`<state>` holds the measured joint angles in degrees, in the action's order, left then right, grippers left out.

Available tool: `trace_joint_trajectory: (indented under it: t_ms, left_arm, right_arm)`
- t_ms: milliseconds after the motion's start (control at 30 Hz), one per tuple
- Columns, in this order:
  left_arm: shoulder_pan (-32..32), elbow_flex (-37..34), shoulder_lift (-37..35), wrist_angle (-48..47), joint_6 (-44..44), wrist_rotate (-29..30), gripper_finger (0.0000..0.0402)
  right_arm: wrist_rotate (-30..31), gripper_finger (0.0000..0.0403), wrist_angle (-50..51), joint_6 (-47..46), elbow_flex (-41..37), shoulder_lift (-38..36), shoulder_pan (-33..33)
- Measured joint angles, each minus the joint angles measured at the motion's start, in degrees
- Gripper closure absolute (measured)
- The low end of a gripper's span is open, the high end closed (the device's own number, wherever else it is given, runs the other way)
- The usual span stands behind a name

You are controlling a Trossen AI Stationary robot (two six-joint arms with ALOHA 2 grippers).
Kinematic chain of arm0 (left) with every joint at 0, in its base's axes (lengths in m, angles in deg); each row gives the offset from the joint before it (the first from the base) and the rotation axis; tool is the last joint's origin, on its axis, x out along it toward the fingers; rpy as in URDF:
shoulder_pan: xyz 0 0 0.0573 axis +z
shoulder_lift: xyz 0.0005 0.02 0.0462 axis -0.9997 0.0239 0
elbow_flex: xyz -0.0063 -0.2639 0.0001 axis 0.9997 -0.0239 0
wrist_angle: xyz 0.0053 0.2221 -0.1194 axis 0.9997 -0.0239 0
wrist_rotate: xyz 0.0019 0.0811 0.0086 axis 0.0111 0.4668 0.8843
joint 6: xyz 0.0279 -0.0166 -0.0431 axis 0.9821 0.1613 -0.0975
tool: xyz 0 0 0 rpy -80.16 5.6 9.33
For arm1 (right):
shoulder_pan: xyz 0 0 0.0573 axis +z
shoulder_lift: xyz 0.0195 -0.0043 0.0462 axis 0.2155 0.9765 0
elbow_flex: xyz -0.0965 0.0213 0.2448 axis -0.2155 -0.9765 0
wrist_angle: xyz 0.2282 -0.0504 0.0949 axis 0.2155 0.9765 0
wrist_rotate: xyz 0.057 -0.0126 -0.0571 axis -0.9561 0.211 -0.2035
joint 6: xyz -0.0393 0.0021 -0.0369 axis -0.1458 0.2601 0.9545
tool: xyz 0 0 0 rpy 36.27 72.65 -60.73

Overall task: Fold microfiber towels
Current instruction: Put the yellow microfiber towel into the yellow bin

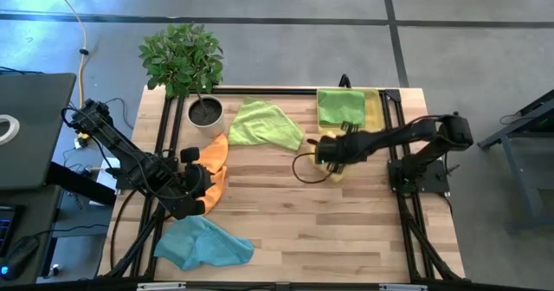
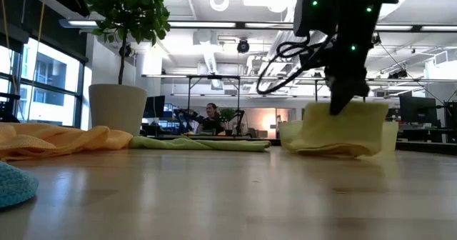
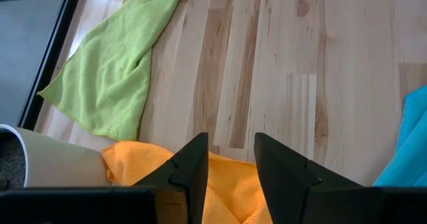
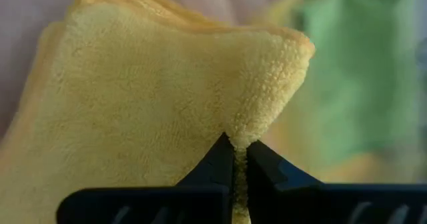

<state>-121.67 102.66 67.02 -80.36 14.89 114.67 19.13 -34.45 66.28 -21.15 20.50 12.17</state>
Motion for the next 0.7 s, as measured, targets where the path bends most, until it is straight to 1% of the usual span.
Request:
trace_joint_trajectory:
  t_ms: [133, 233, 433, 600, 633, 700]
  left_arm:
    - [0.0, 0.0, -0.01, 0.02, -0.62, 0.02, 0.0291]
    - [0.0, 0.02, 0.0, 0.01, -0.94, 0.02, 0.0291]
    - [0.0, 0.0, 0.02, 0.02, -0.92, 0.15, 0.0291]
    - [0.0, 0.0, 0.0, 0.0, -0.9, 0.15, 0.0291]
    - [0.0, 0.0, 0.02, 0.0, -0.9, 0.15, 0.0291]
    - [-0.01, 0.01, -0.01, 0.0, -0.9, 0.2, 0.0291]
  right_arm:
    - [5.27, 0.0398, 5.91, 17.15, 2.7, -0.02, -4.89]
    - [8.26, 0.0398, 5.87, 28.67, 3.07, -0.02, -9.14]
    - [12.23, 0.0398, -0.89, 40.99, 3.09, -0.02, -18.35]
    - [11.86, 0.0398, -9.82, 49.18, 3.13, -0.02, -25.18]
    - [11.12, 0.0398, -11.74, 51.01, 3.13, -0.02, -26.34]
    - [7.6, 0.0398, -15.34, 54.01, 3.13, -0.04, -28.34]
